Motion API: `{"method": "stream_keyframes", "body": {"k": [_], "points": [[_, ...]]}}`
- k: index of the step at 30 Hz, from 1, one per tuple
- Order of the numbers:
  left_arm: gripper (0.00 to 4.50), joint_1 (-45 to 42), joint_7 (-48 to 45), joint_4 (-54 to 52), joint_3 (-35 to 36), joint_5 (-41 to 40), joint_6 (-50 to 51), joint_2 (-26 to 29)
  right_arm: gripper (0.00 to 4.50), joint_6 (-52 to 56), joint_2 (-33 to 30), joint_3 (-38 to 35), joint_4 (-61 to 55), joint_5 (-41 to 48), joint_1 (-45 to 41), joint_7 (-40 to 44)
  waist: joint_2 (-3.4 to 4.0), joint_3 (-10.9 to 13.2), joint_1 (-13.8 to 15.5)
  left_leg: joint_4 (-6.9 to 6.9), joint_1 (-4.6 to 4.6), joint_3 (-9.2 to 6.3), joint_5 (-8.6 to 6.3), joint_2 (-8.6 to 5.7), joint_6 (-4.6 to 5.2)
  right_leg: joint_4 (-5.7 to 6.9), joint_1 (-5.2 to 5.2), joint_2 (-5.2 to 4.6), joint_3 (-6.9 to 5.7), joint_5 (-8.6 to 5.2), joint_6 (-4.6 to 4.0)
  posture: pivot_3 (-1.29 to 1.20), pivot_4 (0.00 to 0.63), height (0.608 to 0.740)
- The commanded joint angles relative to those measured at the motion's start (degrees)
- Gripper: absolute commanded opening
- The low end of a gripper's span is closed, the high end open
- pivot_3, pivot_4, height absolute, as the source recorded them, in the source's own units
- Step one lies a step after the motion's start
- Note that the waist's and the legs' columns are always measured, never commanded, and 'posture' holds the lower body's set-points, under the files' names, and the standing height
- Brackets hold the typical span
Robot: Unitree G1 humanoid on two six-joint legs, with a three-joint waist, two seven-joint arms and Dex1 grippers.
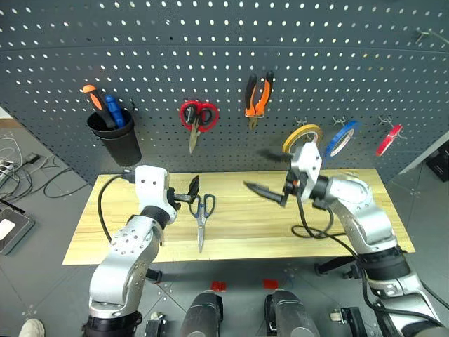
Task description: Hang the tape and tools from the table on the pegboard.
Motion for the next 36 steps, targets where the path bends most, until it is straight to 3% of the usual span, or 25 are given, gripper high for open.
{"method": "stream_keyframes", "body": {"k": [1, 6, 17, 28, 32, 36], "points": [[4.50, 0.32, 2.43, 3.98, -2.12, 2.85, 1.75, -2.41, 4.49, -4.80, -2.23, 0.82, -0.61, 0.26, 2.13, 6.49, -0.06, 1.33, -0.28, 0.02, 0.00, 0.01, 0.00, 0.01, 0.00, 0.05, 0.00, -0.02, 0.00, 0.00, 0.00, -0.10, 0.337, 0.740], [4.50, 2.08, 4.35, 7.47, -4.66, 6.65, 2.98, -4.44, 4.49, -6.70, -3.37, 1.87, -0.33, 0.60, 3.31, 11.01, -0.18, 3.99, -1.25, 0.06, -0.02, -0.08, 0.01, 0.11, -0.01, 0.18, -0.07, -0.07, 0.02, -0.01, -0.01, -0.12, 0.399, 0.740], [4.50, 0.37, 5.41, 10.40, -7.41, 10.24, 8.74, -6.38, 4.49, -6.59, -2.46, 2.33, 1.48, -0.34, 1.95, 12.54, -0.22, 8.82, -1.61, 0.10, -0.05, -0.12, 0.02, 0.11, -0.04, 0.34, -0.12, -0.16, -0.05, -0.02, -0.04, -0.14, 0.458, 0.740], [4.50, -1.49, 6.95, 10.08, -5.84, 11.72, 15.66, -7.48, 4.49, -6.86, -2.40, 2.91, 1.75, -0.66, 1.93, 14.01, -0.19, 10.32, -1.59, 0.10, -0.04, -0.13, 0.06, 0.11, -0.10, 0.36, -0.13, -0.15, -0.11, -0.01, -0.02, -0.14, 0.472, 0.740], [3.66, -1.42, 6.36, 9.99, -4.90, 10.95, 16.31, -8.52, 4.50, -6.71, -2.18, 3.03, 1.88, -0.69, 1.48, 14.03, -0.20, 10.41, -1.59, 0.08, -0.05, -0.13, 0.06, 0.11, -0.11, 0.35, -0.13, -0.15, -0.12, -0.01, -0.02, -0.14, 0.469, 0.740], [2.37, -0.56, 6.03, 9.27, -3.65, 10.36, 16.89, -9.78, 4.50, -6.78, -2.29, 3.02, 1.88, -0.70, 1.53, 14.20, -0.19, 10.46, -1.60, 0.07, -0.05, -0.13, 0.06, 0.11, -0.12, 0.34, -0.13, -0.15, -0.12, -0.01, -0.02, -0.13, 0.467, 0.740]]}}
